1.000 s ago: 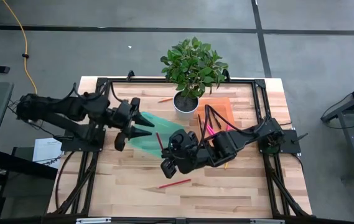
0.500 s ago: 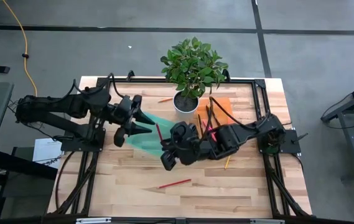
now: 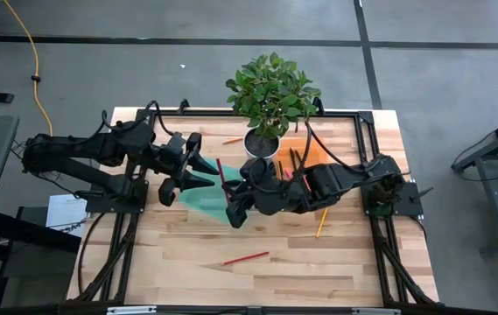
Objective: Sort pens & pencils
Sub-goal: Put the right red pencil into the blue bin
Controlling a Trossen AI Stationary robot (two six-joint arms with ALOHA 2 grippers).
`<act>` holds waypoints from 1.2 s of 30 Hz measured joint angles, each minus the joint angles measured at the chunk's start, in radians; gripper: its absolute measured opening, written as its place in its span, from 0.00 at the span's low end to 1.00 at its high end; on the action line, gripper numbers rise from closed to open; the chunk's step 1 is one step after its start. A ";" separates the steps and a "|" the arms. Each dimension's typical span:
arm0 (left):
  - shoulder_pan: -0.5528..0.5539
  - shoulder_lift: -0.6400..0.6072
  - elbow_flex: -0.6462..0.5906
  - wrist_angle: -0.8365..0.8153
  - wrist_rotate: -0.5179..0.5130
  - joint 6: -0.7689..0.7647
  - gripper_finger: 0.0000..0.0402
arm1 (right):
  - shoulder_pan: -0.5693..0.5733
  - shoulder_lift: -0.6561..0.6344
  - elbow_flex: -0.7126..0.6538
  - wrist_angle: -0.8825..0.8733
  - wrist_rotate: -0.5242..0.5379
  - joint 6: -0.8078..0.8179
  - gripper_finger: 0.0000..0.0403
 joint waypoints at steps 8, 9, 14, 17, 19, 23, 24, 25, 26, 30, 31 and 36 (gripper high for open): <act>0.000 0.018 0.000 0.020 -0.006 -0.004 0.33 | -0.007 -0.007 0.000 0.040 0.013 -0.046 0.04; 0.000 0.021 0.000 0.020 -0.006 -0.008 0.33 | -0.008 -0.007 0.000 0.040 0.013 -0.047 0.04; 0.000 0.039 -0.001 0.050 -0.006 -0.011 0.33 | -0.012 -0.007 0.000 0.039 0.002 -0.048 0.04; 0.000 0.048 0.001 0.085 -0.004 -0.011 0.33 | -0.012 -0.007 0.000 0.039 -0.001 -0.048 0.04; 0.000 0.051 0.000 0.080 0.003 -0.011 0.33 | -0.012 -0.007 0.000 0.039 -0.002 -0.048 0.04; 0.000 0.050 0.000 0.084 0.006 -0.007 0.33 | -0.012 -0.007 0.000 0.039 -0.002 -0.048 0.04; 0.000 0.050 0.000 0.084 0.006 -0.006 0.33 | -0.012 -0.007 0.000 0.039 -0.002 -0.053 0.04; 0.000 0.050 0.000 0.083 0.006 -0.005 0.33 | -0.012 -0.007 0.000 0.039 -0.002 -0.055 0.04; 0.000 0.050 0.000 0.084 0.006 -0.003 0.33 | -0.012 -0.007 0.000 0.039 -0.001 -0.055 0.04; 0.000 0.050 0.000 0.083 0.006 -0.003 0.33 | -0.012 -0.007 0.000 0.039 -0.002 -0.060 0.04; 0.000 0.050 0.000 0.083 0.006 -0.003 0.33 | -0.012 -0.007 0.000 0.039 -0.002 -0.061 0.04; 0.000 0.050 0.000 0.084 -0.001 0.005 0.33 | -0.012 -0.007 0.000 0.039 -0.001 -0.062 0.04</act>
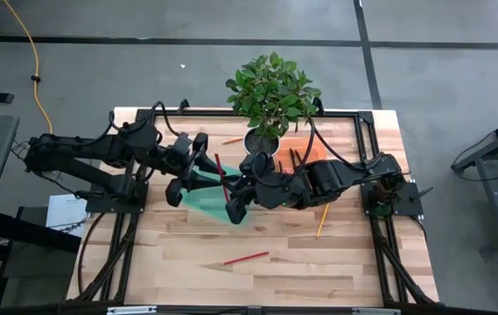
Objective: Sort pens & pencils
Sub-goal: Put the right red pencil into the blue bin
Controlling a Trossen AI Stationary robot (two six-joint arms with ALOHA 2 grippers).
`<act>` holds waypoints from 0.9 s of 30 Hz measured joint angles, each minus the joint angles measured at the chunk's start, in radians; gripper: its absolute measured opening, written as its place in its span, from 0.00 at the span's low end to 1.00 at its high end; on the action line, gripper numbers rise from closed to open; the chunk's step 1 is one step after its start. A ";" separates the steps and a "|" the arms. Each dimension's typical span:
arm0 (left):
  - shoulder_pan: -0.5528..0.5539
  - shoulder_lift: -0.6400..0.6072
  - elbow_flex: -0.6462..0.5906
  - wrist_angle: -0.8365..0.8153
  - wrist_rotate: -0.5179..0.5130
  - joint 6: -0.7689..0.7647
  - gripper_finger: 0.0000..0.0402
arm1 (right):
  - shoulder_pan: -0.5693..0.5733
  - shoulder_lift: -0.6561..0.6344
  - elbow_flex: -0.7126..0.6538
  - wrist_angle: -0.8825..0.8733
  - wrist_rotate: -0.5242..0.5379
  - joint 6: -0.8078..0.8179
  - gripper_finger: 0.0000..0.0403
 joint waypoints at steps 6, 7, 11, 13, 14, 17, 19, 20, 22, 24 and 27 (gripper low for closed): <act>0.000 0.000 0.000 0.001 -0.005 0.008 0.28 | -0.001 0.000 0.000 0.000 0.000 -0.001 0.04; 0.000 0.000 0.000 0.001 -0.006 0.010 0.26 | -0.001 0.000 0.000 0.000 0.000 -0.002 0.04; 0.000 0.000 0.000 0.003 -0.014 0.014 0.16 | -0.001 0.001 0.000 0.000 -0.001 -0.004 0.04; 0.000 0.000 0.000 0.007 -0.020 0.015 0.11 | -0.001 0.001 0.000 0.001 0.000 -0.005 0.04; 0.000 0.000 0.000 0.010 -0.021 0.015 0.09 | -0.001 0.001 0.000 0.001 0.000 -0.005 0.04; 0.000 0.000 0.000 0.020 -0.028 0.014 0.04 | -0.001 0.001 0.000 0.001 0.000 -0.009 0.04; 0.000 0.000 -0.001 0.030 -0.029 0.015 0.02 | 0.000 0.000 0.001 0.003 0.004 -0.010 0.04; 0.000 0.000 -0.001 0.033 -0.031 0.016 0.02 | -0.001 0.000 0.001 0.004 0.004 -0.011 0.04; 0.000 0.000 -0.001 0.034 -0.031 0.018 0.03 | -0.001 0.000 0.001 0.004 0.004 -0.012 0.04; 0.000 0.000 -0.001 0.037 -0.031 0.018 0.06 | -0.001 0.000 0.001 0.004 0.004 -0.014 0.04; 0.000 0.000 -0.001 0.040 -0.031 0.018 0.07 | -0.001 0.000 0.001 0.006 0.004 -0.015 0.05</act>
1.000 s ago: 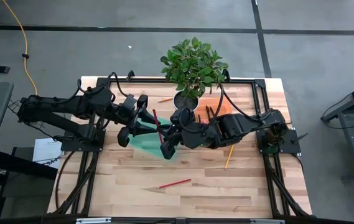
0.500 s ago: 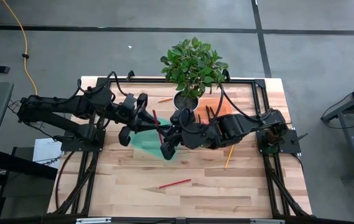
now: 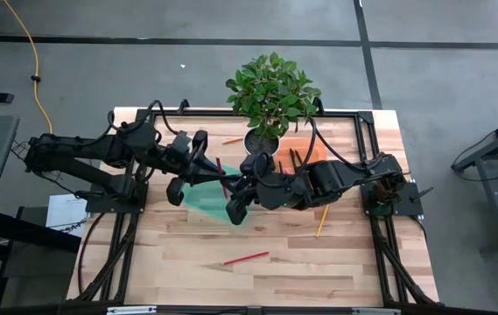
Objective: Sort pens & pencils
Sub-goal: Put the right red pencil into the blue bin
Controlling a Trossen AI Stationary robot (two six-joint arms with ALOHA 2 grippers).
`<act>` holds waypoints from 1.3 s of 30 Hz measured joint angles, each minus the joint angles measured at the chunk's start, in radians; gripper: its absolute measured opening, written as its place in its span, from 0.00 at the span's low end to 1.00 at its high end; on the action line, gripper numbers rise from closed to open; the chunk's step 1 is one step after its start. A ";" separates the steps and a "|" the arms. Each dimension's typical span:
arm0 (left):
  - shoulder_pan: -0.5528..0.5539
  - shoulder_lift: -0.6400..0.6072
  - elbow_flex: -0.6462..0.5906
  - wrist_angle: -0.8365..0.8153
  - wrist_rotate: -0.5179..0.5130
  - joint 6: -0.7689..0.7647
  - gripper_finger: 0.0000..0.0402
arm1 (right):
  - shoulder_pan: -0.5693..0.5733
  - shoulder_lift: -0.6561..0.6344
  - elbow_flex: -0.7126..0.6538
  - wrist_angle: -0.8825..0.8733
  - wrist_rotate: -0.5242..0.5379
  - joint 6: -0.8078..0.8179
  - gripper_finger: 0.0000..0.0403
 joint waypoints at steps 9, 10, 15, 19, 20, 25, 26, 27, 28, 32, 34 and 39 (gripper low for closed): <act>0.000 0.000 0.001 0.012 -0.004 0.000 0.02 | -0.002 0.002 -0.001 -0.002 -0.005 -0.009 0.26; 0.000 0.000 0.001 0.011 -0.004 0.001 0.03 | -0.002 0.002 -0.001 -0.012 0.003 -0.012 0.29; 0.000 -0.001 0.001 -0.048 -0.012 0.018 0.06 | -0.002 -0.002 -0.001 -0.160 0.049 0.031 0.35; -0.001 -0.005 0.002 -0.165 -0.035 0.045 0.03 | 0.004 -0.003 -0.001 -0.287 0.057 0.098 0.37; -0.001 -0.004 0.001 -0.202 -0.045 0.053 0.03 | 0.008 -0.003 -0.001 -0.309 0.059 0.113 0.37; 0.002 -0.003 0.001 -0.335 -0.109 0.112 0.04 | 0.041 -0.003 -0.001 -0.394 0.089 0.179 0.37; 0.013 -0.003 0.001 -0.358 -0.117 0.124 0.05 | 0.047 -0.003 -0.001 -0.409 0.094 0.193 0.37; 0.028 -0.003 0.001 -0.381 -0.116 0.133 0.05 | 0.052 -0.003 -0.001 -0.424 0.094 0.203 0.37; 0.046 -0.003 0.001 -0.403 -0.116 0.142 0.05 | 0.057 -0.003 -0.001 -0.440 0.094 0.217 0.37; 0.116 0.011 0.001 -0.472 -0.116 0.180 0.03 | 0.080 -0.004 -0.001 -0.493 0.100 0.266 0.37; 0.154 0.022 0.000 -0.512 -0.102 0.206 0.02 | 0.089 -0.004 -0.001 -0.514 0.107 0.285 0.37; 0.204 0.093 0.001 -0.582 -0.051 0.265 0.06 | 0.103 -0.004 -0.001 -0.546 0.117 0.321 0.37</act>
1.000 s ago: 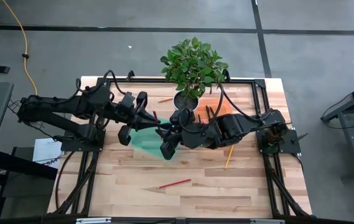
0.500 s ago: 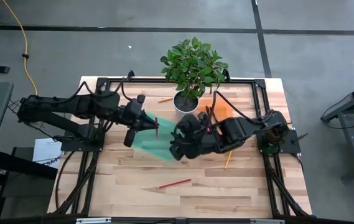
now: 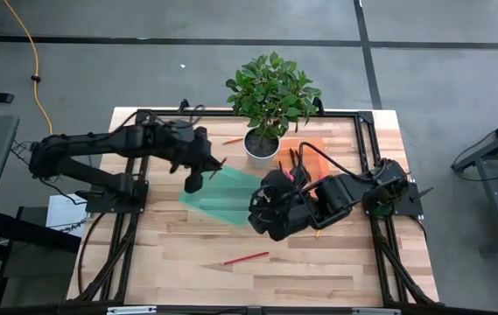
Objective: Sort pens & pencils
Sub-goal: Put the right red pencil into the blue bin
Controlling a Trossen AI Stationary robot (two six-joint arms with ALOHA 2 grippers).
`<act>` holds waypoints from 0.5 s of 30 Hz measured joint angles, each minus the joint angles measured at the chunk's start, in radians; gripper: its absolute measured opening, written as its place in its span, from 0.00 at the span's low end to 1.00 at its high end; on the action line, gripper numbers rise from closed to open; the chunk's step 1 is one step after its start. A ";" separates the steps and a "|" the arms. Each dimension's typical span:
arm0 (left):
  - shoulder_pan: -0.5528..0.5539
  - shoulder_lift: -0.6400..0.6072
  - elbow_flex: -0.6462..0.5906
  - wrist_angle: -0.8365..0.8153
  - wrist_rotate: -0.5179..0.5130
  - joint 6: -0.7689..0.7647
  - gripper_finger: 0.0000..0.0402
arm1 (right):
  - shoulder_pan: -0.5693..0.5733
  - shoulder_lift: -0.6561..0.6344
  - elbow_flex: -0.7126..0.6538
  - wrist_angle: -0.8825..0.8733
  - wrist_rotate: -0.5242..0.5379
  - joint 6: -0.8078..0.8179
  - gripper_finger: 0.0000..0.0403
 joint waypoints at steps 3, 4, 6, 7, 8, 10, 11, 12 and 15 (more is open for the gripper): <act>-0.001 0.050 0.000 -0.049 0.004 0.033 0.07 | 0.003 0.000 0.000 -0.016 0.000 0.010 0.37; -0.002 0.067 0.000 -0.065 0.006 0.044 0.07 | 0.005 0.000 0.000 -0.021 0.000 0.012 0.37; -0.004 0.098 -0.001 -0.094 0.011 0.066 0.06 | 0.007 -0.001 0.000 -0.027 0.001 0.015 0.37; -0.009 0.114 -0.001 -0.099 0.010 0.071 0.05 | 0.010 -0.001 0.000 -0.032 0.001 0.015 0.37; -0.016 0.128 0.000 -0.098 0.006 0.078 0.05 | 0.010 -0.001 0.000 -0.038 0.001 0.015 0.37; -0.021 0.147 -0.001 -0.110 -0.007 0.102 0.04 | 0.011 -0.001 0.000 -0.042 0.001 0.018 0.37; -0.022 0.157 -0.001 -0.106 -0.015 0.112 0.03 | 0.011 -0.001 0.000 -0.049 0.001 0.019 0.37; -0.023 0.168 0.000 -0.109 -0.017 0.117 0.04 | 0.011 -0.001 0.000 -0.054 0.001 0.019 0.37; -0.022 0.208 0.000 -0.144 -0.017 0.118 0.06 | 0.011 -0.001 0.000 -0.069 0.001 0.019 0.37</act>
